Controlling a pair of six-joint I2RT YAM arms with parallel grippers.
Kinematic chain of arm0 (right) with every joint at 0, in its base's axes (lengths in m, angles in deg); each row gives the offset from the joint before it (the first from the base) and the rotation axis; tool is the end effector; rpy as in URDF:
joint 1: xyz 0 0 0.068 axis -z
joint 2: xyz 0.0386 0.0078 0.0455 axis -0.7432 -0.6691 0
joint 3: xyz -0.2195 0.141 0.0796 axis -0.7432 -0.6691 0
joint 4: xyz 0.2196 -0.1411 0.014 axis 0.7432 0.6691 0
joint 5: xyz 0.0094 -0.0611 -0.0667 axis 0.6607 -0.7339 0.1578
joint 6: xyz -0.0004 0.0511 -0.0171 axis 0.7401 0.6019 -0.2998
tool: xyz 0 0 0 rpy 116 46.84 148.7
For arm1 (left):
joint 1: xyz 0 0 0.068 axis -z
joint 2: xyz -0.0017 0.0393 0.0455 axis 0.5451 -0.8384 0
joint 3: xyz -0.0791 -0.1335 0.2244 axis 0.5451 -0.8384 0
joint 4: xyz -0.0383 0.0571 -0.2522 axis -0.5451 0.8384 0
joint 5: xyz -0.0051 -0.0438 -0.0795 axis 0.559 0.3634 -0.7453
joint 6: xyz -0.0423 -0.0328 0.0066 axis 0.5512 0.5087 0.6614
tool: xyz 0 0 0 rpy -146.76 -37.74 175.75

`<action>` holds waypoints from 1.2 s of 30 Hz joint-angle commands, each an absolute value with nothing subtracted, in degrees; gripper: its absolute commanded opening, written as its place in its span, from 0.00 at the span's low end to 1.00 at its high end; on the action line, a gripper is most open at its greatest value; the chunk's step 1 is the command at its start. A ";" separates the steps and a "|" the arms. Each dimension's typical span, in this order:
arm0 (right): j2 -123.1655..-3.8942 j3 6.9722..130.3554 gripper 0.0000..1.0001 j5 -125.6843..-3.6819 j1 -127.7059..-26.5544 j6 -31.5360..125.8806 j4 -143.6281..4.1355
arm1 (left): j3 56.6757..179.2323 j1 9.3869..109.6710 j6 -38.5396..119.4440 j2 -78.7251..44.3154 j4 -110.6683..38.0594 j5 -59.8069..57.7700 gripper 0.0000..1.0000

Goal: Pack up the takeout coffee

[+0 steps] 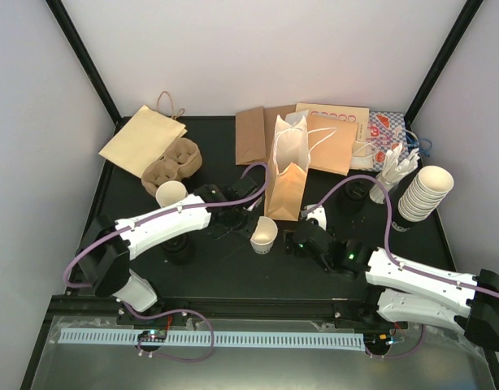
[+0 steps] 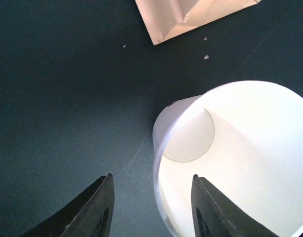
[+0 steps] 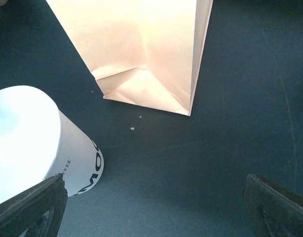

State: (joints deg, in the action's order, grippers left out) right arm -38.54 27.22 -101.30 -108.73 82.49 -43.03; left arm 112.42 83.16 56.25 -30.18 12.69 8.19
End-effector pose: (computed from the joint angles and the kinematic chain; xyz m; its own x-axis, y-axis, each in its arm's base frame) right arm 0.1085 0.1583 0.2173 -0.6827 -0.0175 -0.7305 -0.2026 0.9650 0.1662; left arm 0.1942 -0.2317 0.2403 -0.8812 0.3378 -0.3306 0.4035 0.9020 -0.1538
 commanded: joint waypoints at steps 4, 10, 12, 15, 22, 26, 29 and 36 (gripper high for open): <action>-38.17 27.65 1.00 -99.69 -108.87 80.21 -45.03 | 116.71 83.49 56.09 -27.11 15.06 9.45 0.58; -38.97 30.73 1.00 -100.28 -108.90 77.44 -42.83 | 116.45 83.48 57.13 -18.69 17.87 12.45 0.85; -39.30 31.94 1.00 -100.73 -108.91 76.76 -41.62 | 115.57 83.39 57.75 -15.89 19.65 14.57 0.98; -39.59 33.70 1.00 -100.84 -108.87 76.12 -39.93 | 113.83 83.24 58.91 -10.88 22.74 17.42 0.99; -40.31 35.38 1.00 -96.94 -108.91 72.32 -41.25 | 106.28 80.40 61.06 -0.44 27.41 24.88 0.99; -41.33 35.88 1.00 -96.01 -108.91 72.20 -42.04 | 103.15 76.32 62.08 4.16 29.97 24.12 0.99; -42.25 35.87 1.00 -95.08 -108.90 71.84 -43.35 | 101.76 72.10 62.68 4.60 32.49 23.49 0.99; -44.67 37.42 1.00 -94.69 -108.89 71.04 -43.08 | 97.28 61.56 60.36 4.55 32.00 18.45 0.99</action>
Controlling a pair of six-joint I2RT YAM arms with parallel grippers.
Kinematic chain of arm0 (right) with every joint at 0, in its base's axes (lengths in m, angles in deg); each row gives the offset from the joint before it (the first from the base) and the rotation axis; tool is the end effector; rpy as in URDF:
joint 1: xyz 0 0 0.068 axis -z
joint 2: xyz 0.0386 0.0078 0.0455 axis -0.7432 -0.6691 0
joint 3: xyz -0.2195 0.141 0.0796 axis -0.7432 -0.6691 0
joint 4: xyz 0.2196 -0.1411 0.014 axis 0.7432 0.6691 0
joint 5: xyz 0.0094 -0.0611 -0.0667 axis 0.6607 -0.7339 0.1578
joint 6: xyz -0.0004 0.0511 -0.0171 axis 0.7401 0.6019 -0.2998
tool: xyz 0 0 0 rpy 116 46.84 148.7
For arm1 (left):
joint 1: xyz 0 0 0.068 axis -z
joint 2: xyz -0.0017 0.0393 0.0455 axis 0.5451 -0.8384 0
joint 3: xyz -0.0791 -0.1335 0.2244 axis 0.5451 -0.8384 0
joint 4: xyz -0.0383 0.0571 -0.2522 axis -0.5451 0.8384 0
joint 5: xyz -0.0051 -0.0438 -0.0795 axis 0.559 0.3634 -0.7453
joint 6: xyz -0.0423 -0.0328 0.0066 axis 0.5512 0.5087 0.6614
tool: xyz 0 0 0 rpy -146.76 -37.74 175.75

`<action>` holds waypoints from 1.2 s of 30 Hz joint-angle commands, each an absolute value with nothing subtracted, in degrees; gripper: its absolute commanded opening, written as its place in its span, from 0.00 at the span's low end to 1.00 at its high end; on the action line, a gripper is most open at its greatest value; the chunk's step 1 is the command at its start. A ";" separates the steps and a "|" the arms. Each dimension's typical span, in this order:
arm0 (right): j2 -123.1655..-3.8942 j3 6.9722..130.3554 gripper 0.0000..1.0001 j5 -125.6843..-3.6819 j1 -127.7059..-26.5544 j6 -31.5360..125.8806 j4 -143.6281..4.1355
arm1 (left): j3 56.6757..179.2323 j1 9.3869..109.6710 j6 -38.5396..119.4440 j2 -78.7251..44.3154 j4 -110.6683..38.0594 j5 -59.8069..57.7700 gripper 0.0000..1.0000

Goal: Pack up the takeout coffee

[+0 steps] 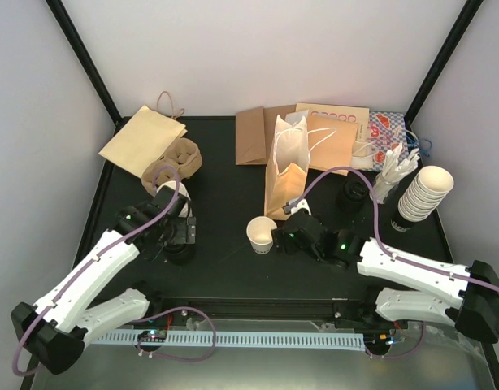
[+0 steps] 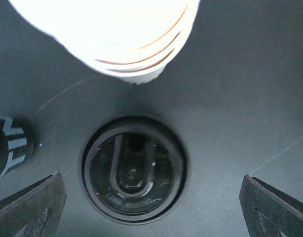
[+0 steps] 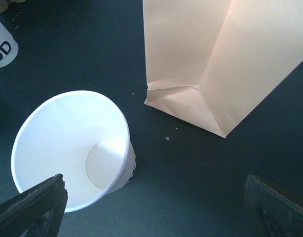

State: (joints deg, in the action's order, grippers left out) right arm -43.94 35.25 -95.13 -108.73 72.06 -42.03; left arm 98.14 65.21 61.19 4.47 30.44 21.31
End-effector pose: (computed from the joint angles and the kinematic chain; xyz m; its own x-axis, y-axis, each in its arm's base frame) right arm 0.1182 0.1827 0.2424 -0.6626 -0.1911 -0.7242 -0.3855 0.9160 0.1110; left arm 0.1352 -0.0749 0.2813 -0.8850 -0.0559 -0.4623 -0.0475 0.9984 -0.0296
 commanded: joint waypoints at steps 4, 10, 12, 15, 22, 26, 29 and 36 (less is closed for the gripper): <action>-45.07 37.68 1.00 -95.12 -108.91 70.78 -42.73 | 96.34 58.12 57.76 4.10 30.15 13.85 0.99; -44.95 37.51 1.00 -95.53 -108.90 71.01 -42.40 | 96.28 55.45 56.33 -0.49 30.79 12.50 0.99; -44.90 37.38 1.00 -95.60 -108.91 71.20 -42.23 | 96.67 54.61 56.12 -1.70 31.19 12.54 0.99; -44.77 37.25 1.00 -95.67 -108.91 71.21 -42.00 | 97.25 53.72 56.18 -3.11 31.57 13.13 0.99; -44.33 37.24 1.00 -96.45 -108.87 70.86 -41.65 | 97.93 53.60 56.01 -7.70 31.87 12.61 0.96; -43.98 37.18 1.00 -96.73 -108.87 70.82 -41.51 | 98.12 53.60 55.81 -9.14 31.93 12.73 0.90; -43.81 37.02 1.00 -96.90 -108.91 70.82 -41.44 | 98.17 53.60 55.98 -8.74 31.98 13.26 0.85; -43.48 36.76 1.00 -97.02 -108.90 70.77 -41.48 | 98.32 53.60 56.52 -8.41 32.37 13.91 0.79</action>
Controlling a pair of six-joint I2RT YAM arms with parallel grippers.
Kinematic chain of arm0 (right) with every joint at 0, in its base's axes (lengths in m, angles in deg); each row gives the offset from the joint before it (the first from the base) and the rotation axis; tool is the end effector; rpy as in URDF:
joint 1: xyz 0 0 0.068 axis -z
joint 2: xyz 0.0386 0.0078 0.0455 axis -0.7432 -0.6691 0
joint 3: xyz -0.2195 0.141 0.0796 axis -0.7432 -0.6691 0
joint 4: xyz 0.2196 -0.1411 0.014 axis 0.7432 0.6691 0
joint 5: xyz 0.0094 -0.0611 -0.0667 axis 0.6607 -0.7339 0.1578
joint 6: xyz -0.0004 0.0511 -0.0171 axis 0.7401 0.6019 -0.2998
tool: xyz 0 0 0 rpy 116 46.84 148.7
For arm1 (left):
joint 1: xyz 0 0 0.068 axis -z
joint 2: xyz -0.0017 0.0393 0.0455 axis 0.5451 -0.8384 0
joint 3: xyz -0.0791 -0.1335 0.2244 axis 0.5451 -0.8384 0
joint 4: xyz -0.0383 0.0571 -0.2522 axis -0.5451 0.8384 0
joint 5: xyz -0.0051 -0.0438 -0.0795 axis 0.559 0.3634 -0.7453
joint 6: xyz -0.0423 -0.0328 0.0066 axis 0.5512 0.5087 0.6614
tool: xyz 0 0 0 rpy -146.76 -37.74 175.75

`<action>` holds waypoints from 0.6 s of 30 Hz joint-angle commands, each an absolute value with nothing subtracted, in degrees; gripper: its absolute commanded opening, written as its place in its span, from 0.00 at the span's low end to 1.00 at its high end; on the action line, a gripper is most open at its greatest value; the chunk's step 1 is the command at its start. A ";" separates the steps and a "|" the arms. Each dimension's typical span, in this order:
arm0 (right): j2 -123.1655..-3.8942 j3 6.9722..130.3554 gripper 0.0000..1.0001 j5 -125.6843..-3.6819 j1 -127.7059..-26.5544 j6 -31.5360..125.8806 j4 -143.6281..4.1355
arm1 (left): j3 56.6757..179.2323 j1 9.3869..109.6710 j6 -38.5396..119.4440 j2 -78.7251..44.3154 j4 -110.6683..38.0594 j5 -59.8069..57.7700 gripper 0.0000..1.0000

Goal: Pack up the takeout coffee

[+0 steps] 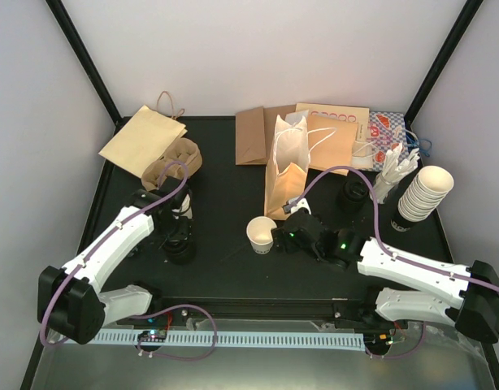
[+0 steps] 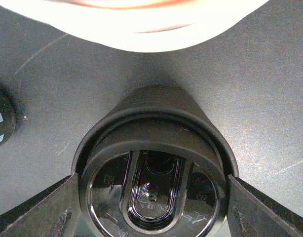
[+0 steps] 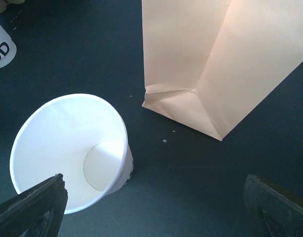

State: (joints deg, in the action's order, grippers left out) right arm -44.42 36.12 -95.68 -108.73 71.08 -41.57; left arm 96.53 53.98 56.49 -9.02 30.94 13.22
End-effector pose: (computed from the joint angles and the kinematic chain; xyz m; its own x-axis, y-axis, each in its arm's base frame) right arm 0.1195 0.1842 0.2452 -0.6531 -0.2058 -0.7287 -0.3914 0.9156 0.0923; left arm 0.1747 -0.0630 0.2367 -0.9769 -0.1197 -0.1770 -0.1258 0.9918 0.0237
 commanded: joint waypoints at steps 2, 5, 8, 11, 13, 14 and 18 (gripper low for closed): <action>-43.49 36.80 1.00 -97.02 -108.91 70.77 -41.43 | 98.45 53.60 56.65 -8.40 32.54 13.99 0.77; -43.45 36.84 1.00 -97.02 -108.90 70.77 -41.43 | 98.76 53.60 56.95 -7.38 32.94 14.35 0.72; -43.40 36.89 1.00 -97.02 -108.86 70.81 -41.34 | 98.91 53.60 57.18 -5.61 33.48 14.30 0.70; -43.52 36.89 1.00 -96.80 -108.84 70.77 -41.66 | 99.11 53.60 57.29 -4.19 34.15 13.96 0.70; -43.66 36.89 1.00 -96.56 -108.88 70.68 -41.90 | 99.29 53.60 57.27 -3.50 34.73 13.84 0.69; -43.77 36.89 1.00 -96.44 -108.91 70.69 -42.07 | 99.35 53.60 57.26 -3.24 34.95 13.86 0.69; -44.37 37.23 1.00 -96.03 -108.86 70.56 -42.29 | 99.67 53.60 57.26 -2.56 35.51 13.37 0.69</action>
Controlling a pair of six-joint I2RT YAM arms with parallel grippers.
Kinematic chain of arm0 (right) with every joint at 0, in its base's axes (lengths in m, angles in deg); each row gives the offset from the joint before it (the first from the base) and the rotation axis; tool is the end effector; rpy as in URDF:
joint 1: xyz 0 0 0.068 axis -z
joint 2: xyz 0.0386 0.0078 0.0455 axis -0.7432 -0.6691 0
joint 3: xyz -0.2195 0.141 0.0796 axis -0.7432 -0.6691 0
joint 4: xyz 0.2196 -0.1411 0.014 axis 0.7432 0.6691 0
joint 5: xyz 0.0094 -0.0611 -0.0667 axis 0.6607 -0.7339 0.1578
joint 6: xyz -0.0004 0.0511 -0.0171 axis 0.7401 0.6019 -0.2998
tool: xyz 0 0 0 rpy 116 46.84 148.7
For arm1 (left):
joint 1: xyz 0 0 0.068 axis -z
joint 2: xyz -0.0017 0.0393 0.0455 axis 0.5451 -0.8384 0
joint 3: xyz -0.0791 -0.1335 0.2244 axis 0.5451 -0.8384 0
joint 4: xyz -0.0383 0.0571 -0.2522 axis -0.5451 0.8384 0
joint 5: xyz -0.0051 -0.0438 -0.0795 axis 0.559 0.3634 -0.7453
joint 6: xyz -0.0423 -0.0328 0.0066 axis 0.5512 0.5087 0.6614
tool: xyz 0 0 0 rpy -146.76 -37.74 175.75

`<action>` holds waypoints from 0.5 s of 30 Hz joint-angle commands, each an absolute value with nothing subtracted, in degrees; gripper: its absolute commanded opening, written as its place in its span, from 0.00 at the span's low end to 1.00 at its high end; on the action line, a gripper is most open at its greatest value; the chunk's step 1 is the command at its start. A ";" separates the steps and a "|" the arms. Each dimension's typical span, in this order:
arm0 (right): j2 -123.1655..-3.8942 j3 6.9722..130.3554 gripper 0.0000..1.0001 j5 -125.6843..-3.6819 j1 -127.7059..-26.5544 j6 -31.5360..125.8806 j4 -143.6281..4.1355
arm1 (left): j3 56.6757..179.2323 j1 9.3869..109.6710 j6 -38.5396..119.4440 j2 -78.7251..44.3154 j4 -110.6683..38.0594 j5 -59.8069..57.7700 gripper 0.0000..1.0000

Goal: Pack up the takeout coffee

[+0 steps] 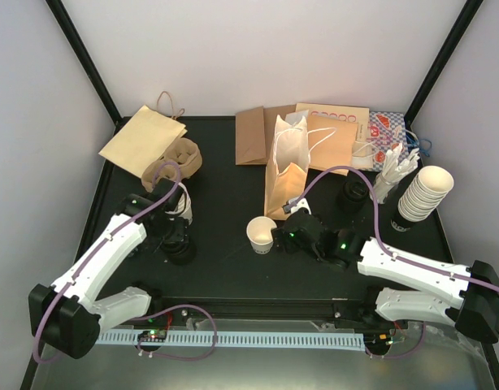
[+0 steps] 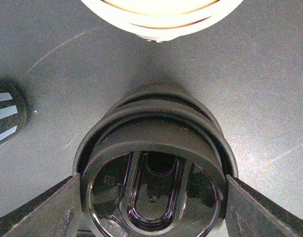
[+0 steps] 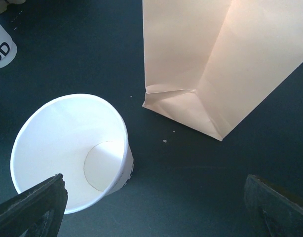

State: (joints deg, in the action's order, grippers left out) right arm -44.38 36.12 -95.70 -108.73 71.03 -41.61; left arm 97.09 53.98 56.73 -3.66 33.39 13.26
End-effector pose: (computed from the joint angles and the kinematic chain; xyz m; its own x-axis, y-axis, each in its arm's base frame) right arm 0.1194 0.1842 0.2454 -0.6522 -0.2056 -0.7296 -0.3919 0.9154 0.0923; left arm 0.1599 -0.0573 0.2533 -0.9648 -0.1282 -0.2296 -0.1305 0.9914 -0.0053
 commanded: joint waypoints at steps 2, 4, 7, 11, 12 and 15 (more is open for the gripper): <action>-44.56 37.43 1.00 -95.82 -108.89 70.52 -42.35 | 99.92 53.60 57.11 -2.37 35.65 13.02 0.69; -44.64 37.50 1.00 -95.58 -108.83 70.49 -42.38 | 100.13 53.60 57.01 -2.23 35.75 12.88 0.69; -44.74 37.50 1.00 -94.51 -108.91 70.18 -42.72 | 100.23 53.60 56.73 -2.26 35.80 12.48 0.69; -44.91 37.68 1.00 -93.24 -108.86 69.67 -43.25 | 100.72 53.60 56.45 -1.95 35.99 11.37 0.69; -44.96 37.77 1.00 -93.15 -108.91 69.56 -43.30 | 100.91 53.60 56.40 -1.85 36.06 11.26 0.69; -45.09 37.88 1.00 -92.92 -108.90 69.26 -43.65 | 101.99 53.60 56.39 -1.53 36.68 10.86 0.68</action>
